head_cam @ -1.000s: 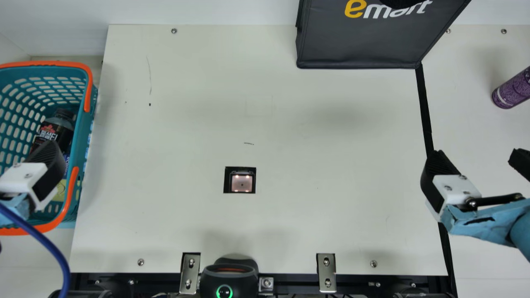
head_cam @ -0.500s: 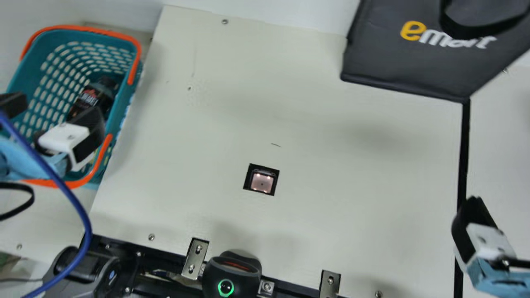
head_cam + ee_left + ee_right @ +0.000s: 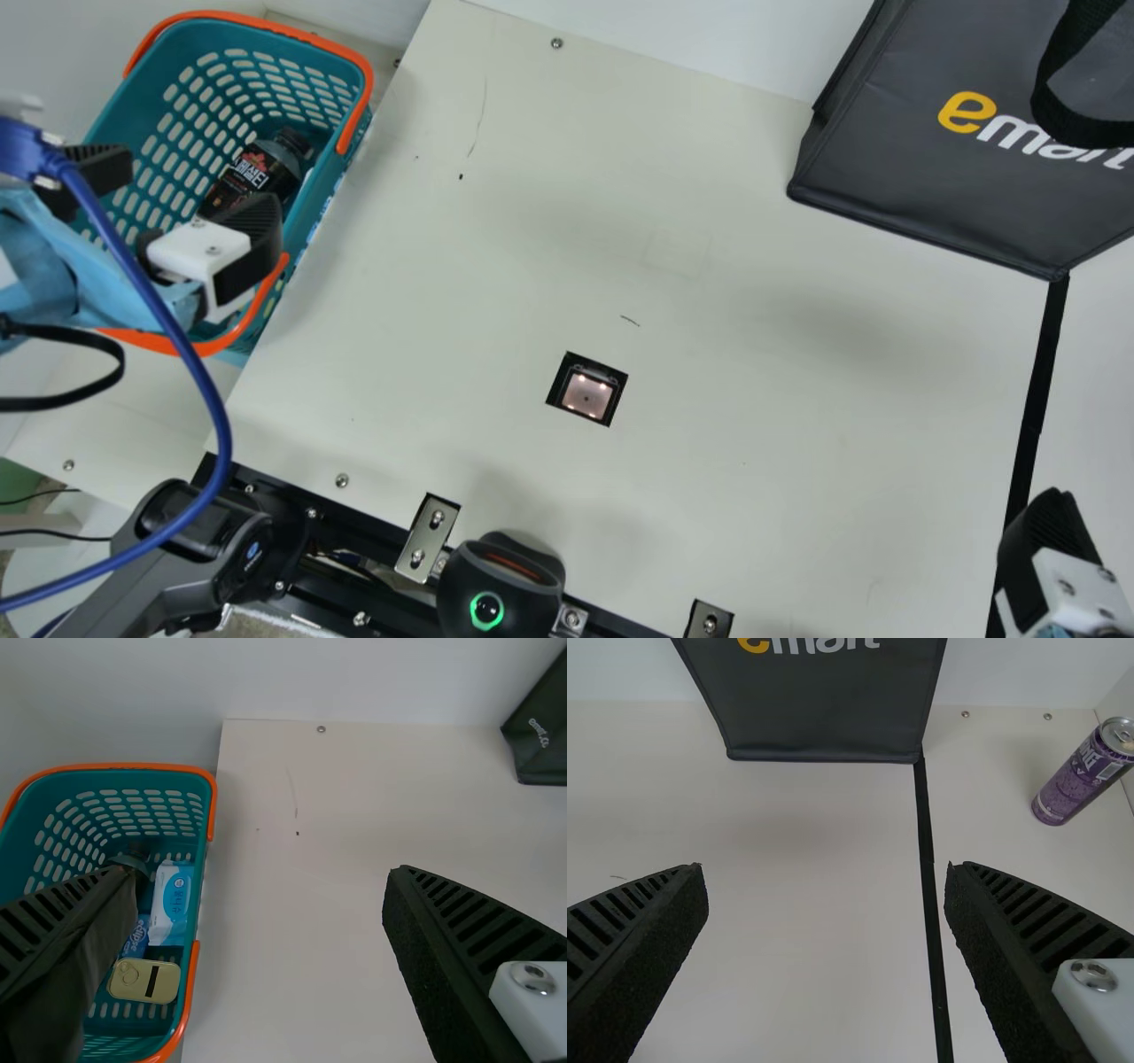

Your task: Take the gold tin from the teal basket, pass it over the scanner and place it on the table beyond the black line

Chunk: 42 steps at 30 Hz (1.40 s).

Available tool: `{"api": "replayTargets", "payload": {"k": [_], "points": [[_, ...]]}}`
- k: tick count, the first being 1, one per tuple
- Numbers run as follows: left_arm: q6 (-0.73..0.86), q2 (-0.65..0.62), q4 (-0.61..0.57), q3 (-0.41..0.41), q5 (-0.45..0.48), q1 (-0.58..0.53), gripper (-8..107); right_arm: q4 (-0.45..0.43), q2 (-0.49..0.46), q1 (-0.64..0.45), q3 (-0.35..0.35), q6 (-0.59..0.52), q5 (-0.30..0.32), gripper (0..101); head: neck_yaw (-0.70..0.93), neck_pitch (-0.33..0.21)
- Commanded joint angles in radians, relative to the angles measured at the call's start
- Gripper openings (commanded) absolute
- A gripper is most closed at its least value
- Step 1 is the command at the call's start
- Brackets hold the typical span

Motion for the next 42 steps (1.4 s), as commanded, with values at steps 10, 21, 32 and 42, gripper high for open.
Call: {"api": "replayTargets", "payload": {"k": [10, 21, 32, 42], "points": [[-0.129, 0.033, 0.023, 0.007, -0.023, 0.169, 90, 0.000, 0.000, 0.000, 0.000, 0.000, 0.001, 95, 0.002, -0.029], [-0.068, 0.087, 0.045, 0.065, -0.098, 0.379, 90, 0.000, 0.000, 0.000, 0.000, 0.000, 0.002, 95, 0.002, -0.029], [0.260, 0.260, -0.062, 0.087, -0.186, 0.606, 90, 0.000, 0.000, 0.000, 0.000, 0.000, 0.002, 95, 0.002, -0.029], [0.582, 0.460, -0.172, 0.024, -0.192, 0.753, 90, 0.000, 0.000, 0.000, 0.000, 0.000, 0.001, 95, 0.002, -0.029]]}}
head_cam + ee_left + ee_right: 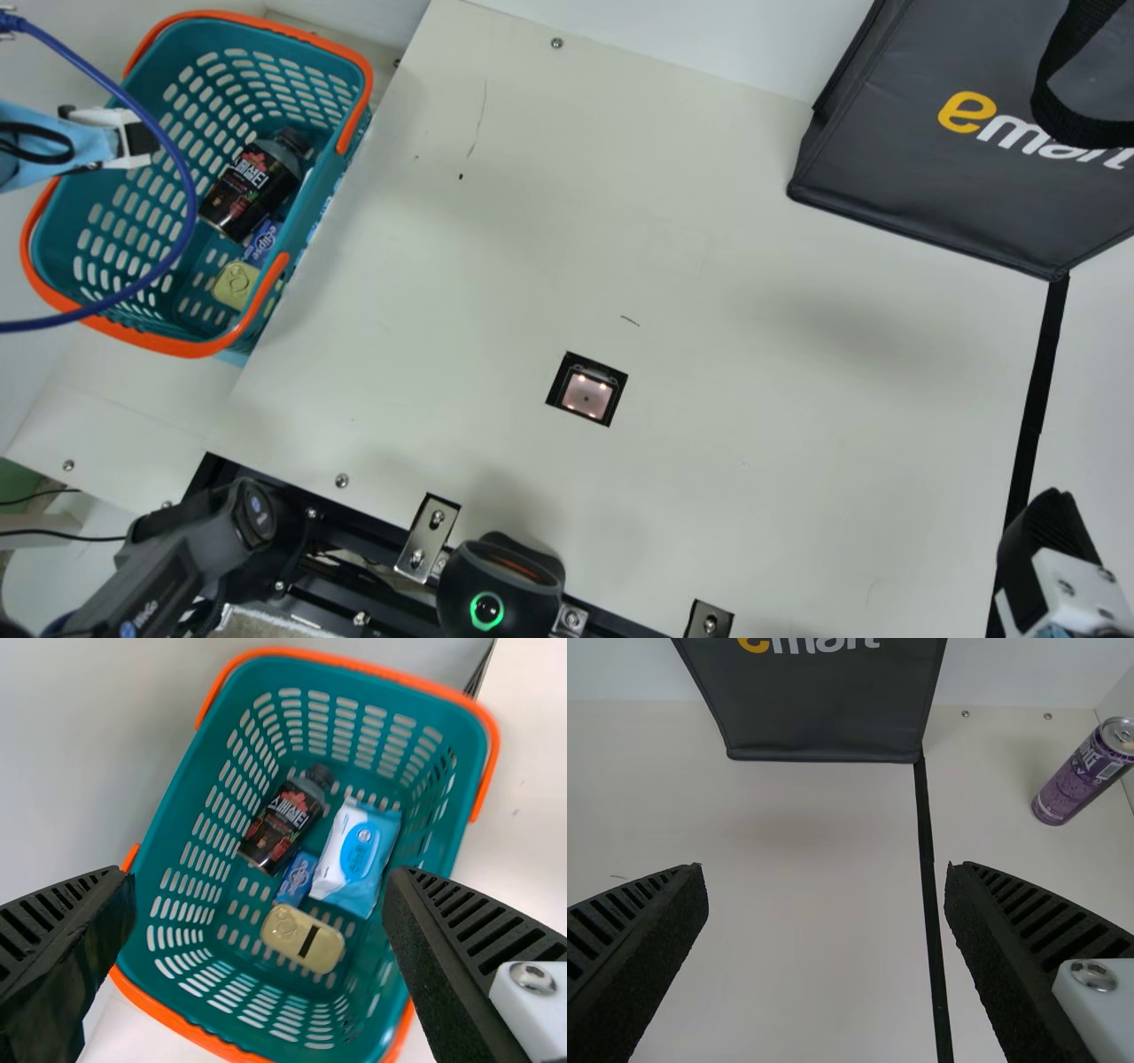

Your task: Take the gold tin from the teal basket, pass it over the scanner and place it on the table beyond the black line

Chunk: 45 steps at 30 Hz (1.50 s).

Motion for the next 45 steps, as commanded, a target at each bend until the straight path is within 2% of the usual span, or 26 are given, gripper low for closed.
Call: {"api": "replayTargets", "payload": {"k": [1, 8, 16, 30, 45], "points": [[0.113, 0.052, -0.014, -0.011, 0.003, 0.023, 90, 0.000, 0.000, 0.000, 0.000, 0.000, 0.000, 95, 0.004, -0.029], [0.235, 0.177, -0.039, -0.043, 0.004, 0.049, 90, 0.000, 0.000, 0.000, 0.000, 0.000, 0.000, 95, 0.004, -0.029], [0.292, 0.313, -0.051, -0.072, 0.001, 0.039, 90, 0.000, 0.000, 0.000, 0.000, 0.000, 0.000, 95, 0.004, -0.029], [0.304, 0.508, -0.057, -0.134, -0.020, -0.022, 90, 0.000, 0.000, 0.000, 0.000, 0.000, 0.001, 95, 0.004, -0.029], [0.277, 0.637, -0.050, -0.156, -0.082, -0.073, 90, 0.000, 0.000, 0.000, 0.000, 0.000, 0.001, 95, 0.004, -0.029]]}}
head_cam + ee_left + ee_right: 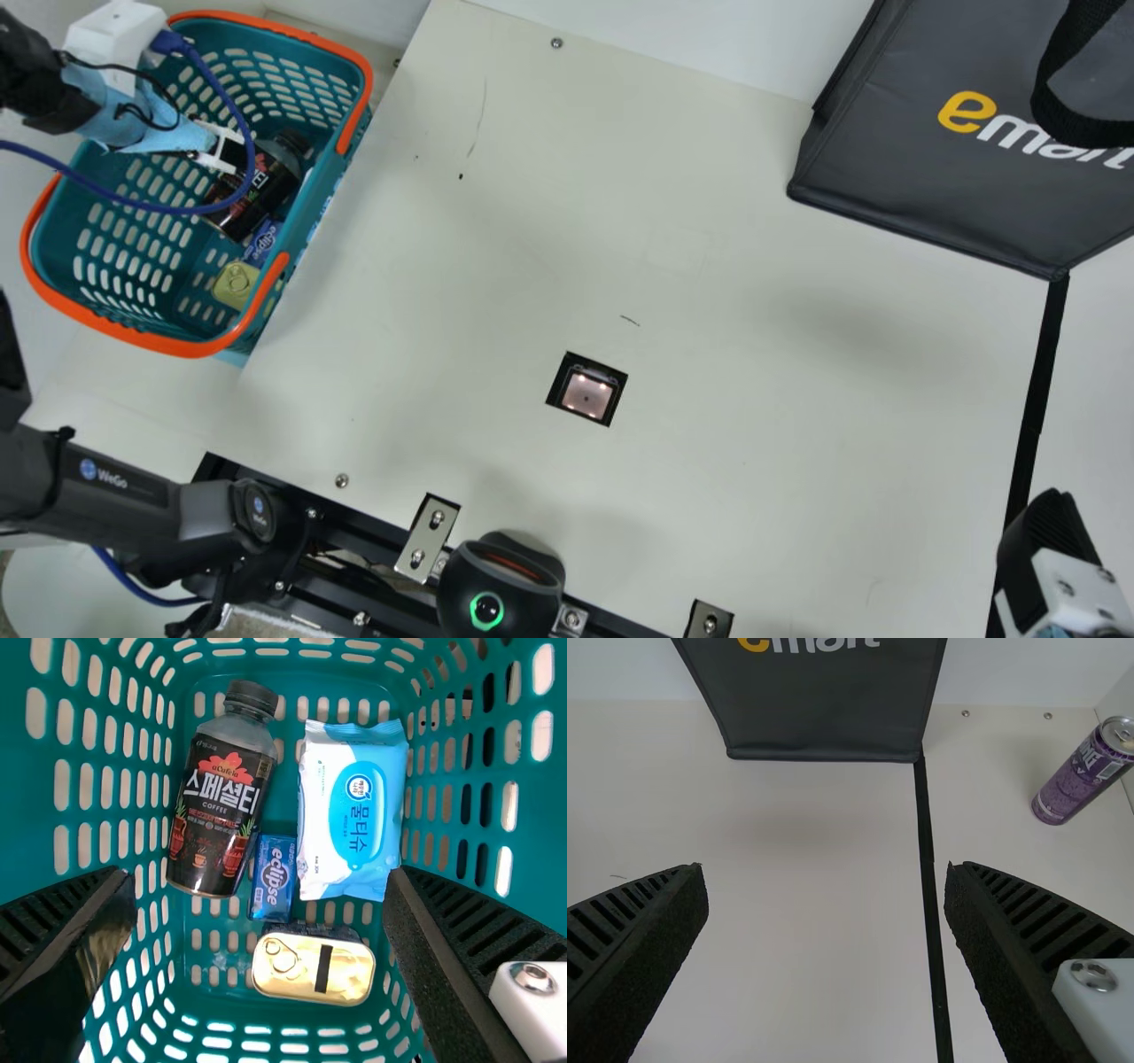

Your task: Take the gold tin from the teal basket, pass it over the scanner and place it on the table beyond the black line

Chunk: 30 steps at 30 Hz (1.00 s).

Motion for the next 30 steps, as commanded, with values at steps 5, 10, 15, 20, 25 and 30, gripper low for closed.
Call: {"api": "replayTargets", "payload": {"k": [5, 10, 15, 20, 25, 30], "points": [[-0.034, 0.028, 0.011, 0.009, -0.033, -0.012, 90, 0.000, 0.000, 0.000, 0.000, 0.000, 0.000, 95, 0.004, -0.029], [-0.102, 0.048, 0.030, 0.023, -0.062, -0.018, 90, 0.000, 0.000, 0.000, 0.000, 0.000, 0.000, 95, 0.004, -0.029], [-0.237, 0.067, 0.062, 0.037, -0.067, -0.014, 90, 0.000, 0.000, 0.000, 0.000, 0.000, 0.000, 95, 0.004, -0.029], [-0.385, 0.075, 0.092, 0.062, -0.075, -0.011, 90, 0.000, 0.000, 0.000, 0.000, 0.000, -0.001, 95, 0.004, -0.029], [-0.526, 0.070, 0.113, 0.099, -0.082, -0.005, 90, 0.000, 0.000, 0.000, 0.000, 0.000, -0.001, 95, 0.004, -0.029], [-0.660, 0.056, 0.125, 0.142, -0.088, 0.004, 90, 0.000, 0.000, 0.000, 0.000, 0.000, -0.001, 95, 0.004, -0.029]]}}
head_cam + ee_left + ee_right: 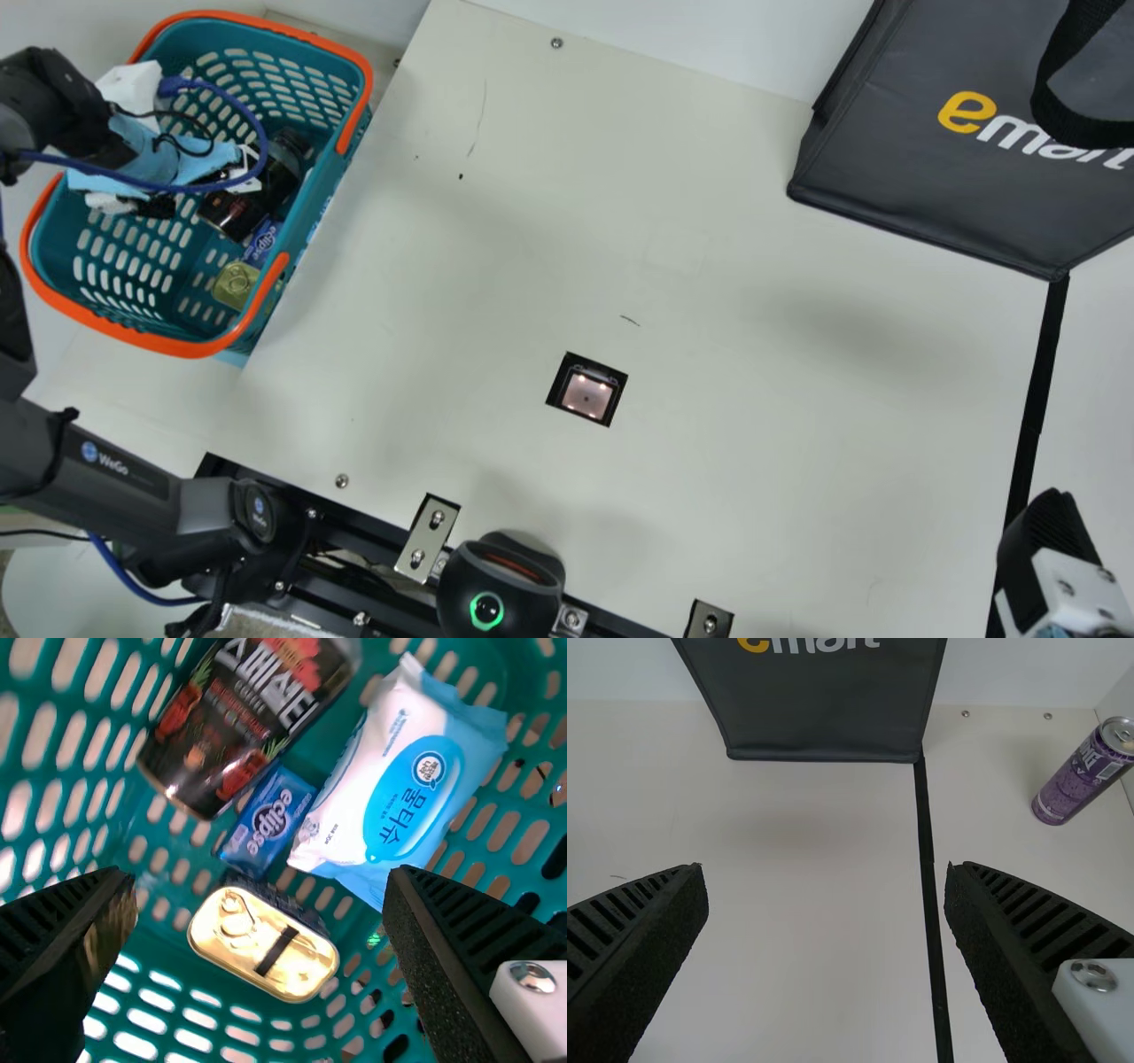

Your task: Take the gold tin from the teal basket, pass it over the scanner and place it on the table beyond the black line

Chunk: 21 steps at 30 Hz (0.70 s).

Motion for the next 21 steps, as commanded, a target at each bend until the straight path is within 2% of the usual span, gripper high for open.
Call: {"api": "replayTargets", "payload": {"k": [1, 13, 21], "points": [[-0.096, -0.005, 0.004, 0.017, -0.005, 0.002, 90, 0.000, 0.000, 0.000, 0.000, 0.000, 0.000, 95, 0.004, -0.029], [-0.363, -0.064, 0.026, 0.134, -0.058, 0.003, 90, 0.000, 0.000, 0.000, 0.000, 0.000, 0.000, 95, 0.004, -0.029], [-0.549, -0.096, 0.096, 0.214, -0.085, -0.009, 90, 0.000, 0.000, 0.000, 0.000, 0.000, 0.001, 95, 0.004, -0.029]]}}
